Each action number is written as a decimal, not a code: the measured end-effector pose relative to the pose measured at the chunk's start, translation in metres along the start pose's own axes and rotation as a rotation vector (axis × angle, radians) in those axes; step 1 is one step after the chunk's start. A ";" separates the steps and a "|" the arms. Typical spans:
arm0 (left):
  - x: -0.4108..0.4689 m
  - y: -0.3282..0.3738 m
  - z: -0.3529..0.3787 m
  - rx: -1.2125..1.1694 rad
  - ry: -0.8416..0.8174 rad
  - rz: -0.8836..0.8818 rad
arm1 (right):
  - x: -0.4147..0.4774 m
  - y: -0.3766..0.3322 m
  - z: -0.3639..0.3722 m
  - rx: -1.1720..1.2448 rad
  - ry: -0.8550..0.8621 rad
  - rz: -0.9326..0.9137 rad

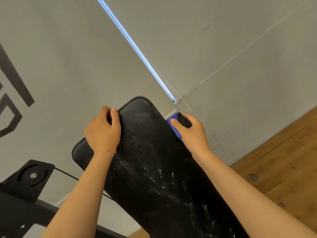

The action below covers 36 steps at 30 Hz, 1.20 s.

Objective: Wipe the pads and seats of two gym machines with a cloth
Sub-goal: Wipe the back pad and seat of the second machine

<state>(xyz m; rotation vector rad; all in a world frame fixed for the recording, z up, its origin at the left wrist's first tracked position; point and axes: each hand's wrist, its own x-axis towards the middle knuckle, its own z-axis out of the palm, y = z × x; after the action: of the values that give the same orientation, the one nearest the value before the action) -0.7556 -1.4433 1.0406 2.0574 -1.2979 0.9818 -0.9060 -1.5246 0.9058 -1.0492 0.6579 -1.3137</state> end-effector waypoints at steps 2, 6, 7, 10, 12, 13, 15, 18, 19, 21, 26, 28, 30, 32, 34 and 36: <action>0.000 0.000 0.000 0.003 -0.007 0.000 | 0.003 -0.003 0.004 0.014 -0.002 -0.026; 0.001 -0.001 -0.001 -0.001 -0.009 -0.002 | -0.008 0.013 -0.005 0.015 0.005 0.023; 0.001 -0.001 -0.002 -0.004 -0.010 -0.004 | -0.013 0.019 -0.010 0.002 0.007 0.039; 0.001 -0.001 -0.001 -0.011 -0.009 -0.005 | -0.032 0.041 -0.028 -0.024 0.016 0.090; 0.000 0.000 -0.001 -0.013 -0.006 -0.003 | -0.045 0.055 -0.040 -0.047 0.029 0.139; 0.000 0.000 -0.001 -0.014 -0.006 -0.005 | -0.050 0.061 -0.045 -0.056 0.037 0.166; -0.001 0.000 -0.002 -0.010 -0.008 -0.008 | -0.057 0.067 -0.051 -0.068 0.052 0.195; -0.002 0.001 -0.002 -0.007 -0.006 -0.006 | -0.058 0.063 -0.048 -0.071 0.078 0.171; -0.002 0.000 -0.002 -0.007 -0.005 -0.007 | -0.055 0.058 -0.045 -0.054 0.081 0.154; -0.002 0.000 -0.002 -0.008 -0.002 -0.008 | -0.045 0.045 -0.035 -0.027 0.071 0.114; -0.002 0.001 0.000 -0.008 -0.009 -0.013 | -0.012 0.029 -0.020 -0.042 -0.020 0.147; -0.001 0.000 0.000 -0.007 -0.010 -0.014 | -0.008 0.031 -0.022 -0.036 -0.060 0.175; -0.001 0.000 -0.001 -0.006 -0.008 -0.013 | -0.007 0.035 -0.026 -0.039 -0.098 0.203; -0.001 0.000 -0.002 -0.004 -0.007 -0.018 | -0.007 0.043 -0.030 -0.078 -0.127 0.241; -0.001 0.000 -0.002 -0.001 -0.011 -0.021 | -0.011 0.056 -0.038 -0.114 -0.146 0.293; -0.002 -0.001 -0.002 -0.006 -0.007 -0.018 | -0.019 0.073 -0.049 -0.152 -0.144 0.350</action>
<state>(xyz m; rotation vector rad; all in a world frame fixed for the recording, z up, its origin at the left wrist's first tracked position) -0.7554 -1.4405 1.0406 2.0663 -1.2816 0.9624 -0.9196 -1.5229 0.8173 -1.0825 0.8005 -0.8879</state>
